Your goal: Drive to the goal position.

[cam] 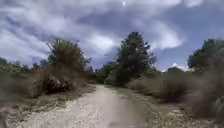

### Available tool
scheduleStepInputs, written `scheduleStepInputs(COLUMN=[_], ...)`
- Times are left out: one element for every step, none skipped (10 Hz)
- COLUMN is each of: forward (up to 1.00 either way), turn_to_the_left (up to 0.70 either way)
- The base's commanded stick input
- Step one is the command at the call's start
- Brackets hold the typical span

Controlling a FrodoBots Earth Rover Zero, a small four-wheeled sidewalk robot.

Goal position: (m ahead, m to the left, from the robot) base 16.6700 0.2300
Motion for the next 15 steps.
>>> scheduleStepInputs(forward=[0.85, 0.85, 0.85, 0.85, 0.85, 0.85, 0.85, 0.85, 0.85, 0.85, 0.85, 0.85, 0.85, 0.85, 0.85], turn_to_the_left=[0.00, 0.00, 0.12, 0.34, 0.34, 0.28, 0.12, 0.00, 0.00, 0.00, 0.00, 0.00, 0.00, 0.00, 0.00])
